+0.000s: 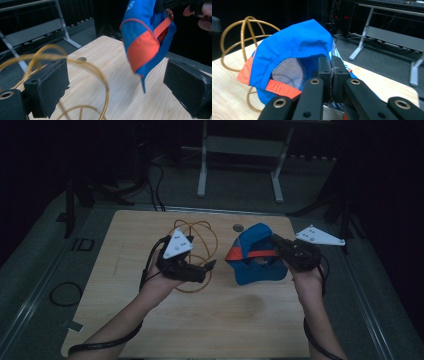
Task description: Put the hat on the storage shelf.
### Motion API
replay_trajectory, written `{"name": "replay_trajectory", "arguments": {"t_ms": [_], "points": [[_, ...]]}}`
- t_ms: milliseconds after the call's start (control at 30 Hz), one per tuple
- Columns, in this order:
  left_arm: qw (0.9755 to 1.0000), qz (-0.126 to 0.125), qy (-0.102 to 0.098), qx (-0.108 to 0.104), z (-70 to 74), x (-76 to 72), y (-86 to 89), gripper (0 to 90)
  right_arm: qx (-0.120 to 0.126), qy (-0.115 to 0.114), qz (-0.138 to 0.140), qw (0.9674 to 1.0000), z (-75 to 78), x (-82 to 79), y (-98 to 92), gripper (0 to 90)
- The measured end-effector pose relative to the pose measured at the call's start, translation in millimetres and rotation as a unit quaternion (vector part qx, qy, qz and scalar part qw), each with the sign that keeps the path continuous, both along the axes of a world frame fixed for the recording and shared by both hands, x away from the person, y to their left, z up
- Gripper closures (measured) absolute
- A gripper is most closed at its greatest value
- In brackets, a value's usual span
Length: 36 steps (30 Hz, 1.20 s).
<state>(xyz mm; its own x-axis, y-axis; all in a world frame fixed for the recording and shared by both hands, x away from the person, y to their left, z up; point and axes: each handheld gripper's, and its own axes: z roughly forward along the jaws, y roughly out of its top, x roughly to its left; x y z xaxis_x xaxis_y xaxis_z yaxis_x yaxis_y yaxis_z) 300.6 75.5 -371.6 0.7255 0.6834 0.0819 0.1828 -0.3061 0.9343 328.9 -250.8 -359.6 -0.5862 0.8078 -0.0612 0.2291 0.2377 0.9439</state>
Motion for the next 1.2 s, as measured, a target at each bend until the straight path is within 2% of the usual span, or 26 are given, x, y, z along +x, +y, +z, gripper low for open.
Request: {"name": "replay_trajectory", "arguments": {"t_ms": [100, 233, 333, 500, 567, 633, 667, 767, 833, 867, 933, 1000, 1033, 1133, 1200], "points": [[0.9998, -0.016, 0.002, -0.012, 9.4, 7.0, -16.7, 11.9, 0.002, 0.0, 0.004, 1.0, -0.3, -0.4, 1.4, 88.3], [0.9994, -0.035, -0.003, -0.002, 21.6, 14.0, -38.8, 15.9, -0.002, -0.001, 0.009, 1.0, -0.8, -2.7, 4.7, 88.3], [0.9991, -0.04, -0.009, 0.008, 28.6, 17.5, -53.0, 19.1, -0.006, -0.003, 0.016, 0.9999, -0.7, -5.2, 7.0, 88.3], [0.999, -0.038, 0.013, 0.021, 32.6, 29.8, -72.7, 20.3, -0.012, -0.004, 0.025, 0.9996, -0.1, -8.3, 10.9, 88.3], [0.9987, -0.029, 0.02, 0.038, 31.7, 34.6, -78.4, 20.3, -0.011, -0.005, 0.033, 0.9994, 0.8, -9.6, 12.2, 88.3], [0.9981, -0.034, 0.032, 0.04, 29.5, 38.5, -81.2, 22.6, -0.009, -0.008, 0.043, 0.999, 0.7, -11.0, 13.3, 88.2], [0.9979, -0.033, 0.038, 0.042, 28.4, 39.9, -82.7, 25.7, -0.012, -0.009, 0.044, 0.9989, 0.5, -11.6, 14.1, 88.3], [0.996, -0.054, 0.05, 0.05, 25.1, 43.7, -86.7, 40.5, -0.014, -0.012, 0.046, 0.9988, 0.6, -13.4, 15.6, 88.2], [0.9951, -0.058, 0.054, 0.058, 23.2, 45.6, -90.9, 46.3, -0.017, -0.014, 0.045, 0.9987, 1.3, -14.5, 16.4, 88.3], [0.9957, -0.051, 0.051, 0.058, 22.7, 45.7, -92.2, 51.2, -0.016, -0.013, 0.046, 0.9987, 1.6, -15.0, 16.4, 88.2], [0.9947, -0.058, 0.052, 0.067, 21.8, 45.8, -94.9, 53.9, -0.013, -0.014, 0.05, 0.9986, 1.9, -16.4, 16.2, 88.2], [0.9946, -0.053, 0.045, 0.077, 20.6, 45.7, -96.2, 61.1, -0.011, -0.014, 0.057, 0.9982, 1.5, -18.1, 15.6, 88.2], [0.9941, -0.058, 0.049, 0.078, 20.3, 46.2, -96.3, 64.3, -0.012, -0.016, 0.06, 0.998, 0.8, -18.8, 15.7, 88.2], [0.9933, -0.06, 0.038, 0.09, 19.2, 44.6, -99.9, 84.0, -0.013, -0.013, 0.063, 0.9979, -2.6, -20.7, 17.7, 88.2], [0.9928, -0.05, 0.018, 0.107, 18.6, 42.9, -104.7, 88.4, -0.014, -0.014, 0.057, 0.9982, -5.2, -22.9, 19.5, 88.1]]}}
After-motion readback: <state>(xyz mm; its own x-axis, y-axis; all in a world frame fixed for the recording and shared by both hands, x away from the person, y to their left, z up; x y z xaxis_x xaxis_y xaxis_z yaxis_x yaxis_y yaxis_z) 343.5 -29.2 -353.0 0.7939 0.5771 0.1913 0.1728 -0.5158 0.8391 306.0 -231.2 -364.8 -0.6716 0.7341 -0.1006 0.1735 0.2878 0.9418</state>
